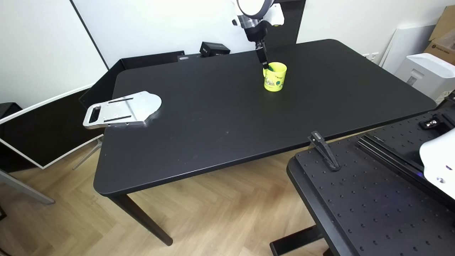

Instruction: Remove the green marker from the yellow mug

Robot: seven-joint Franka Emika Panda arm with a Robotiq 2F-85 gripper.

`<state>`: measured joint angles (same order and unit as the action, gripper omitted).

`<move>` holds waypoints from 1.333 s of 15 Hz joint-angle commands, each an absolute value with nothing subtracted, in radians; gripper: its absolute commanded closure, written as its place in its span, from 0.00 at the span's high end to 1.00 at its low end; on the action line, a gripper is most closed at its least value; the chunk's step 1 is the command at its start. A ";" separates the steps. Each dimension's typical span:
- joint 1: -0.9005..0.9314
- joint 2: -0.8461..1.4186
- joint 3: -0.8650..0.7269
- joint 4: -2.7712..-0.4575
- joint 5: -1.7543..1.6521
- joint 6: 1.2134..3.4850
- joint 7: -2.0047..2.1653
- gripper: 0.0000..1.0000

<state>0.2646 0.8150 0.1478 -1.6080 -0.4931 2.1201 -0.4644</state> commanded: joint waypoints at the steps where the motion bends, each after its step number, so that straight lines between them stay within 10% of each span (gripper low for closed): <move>1: 0.279 0.838 0.139 -1.555 -0.493 2.073 -0.471 1.00; 20: 0.274 0.837 0.149 -1.554 -0.487 2.012 -0.476 1.00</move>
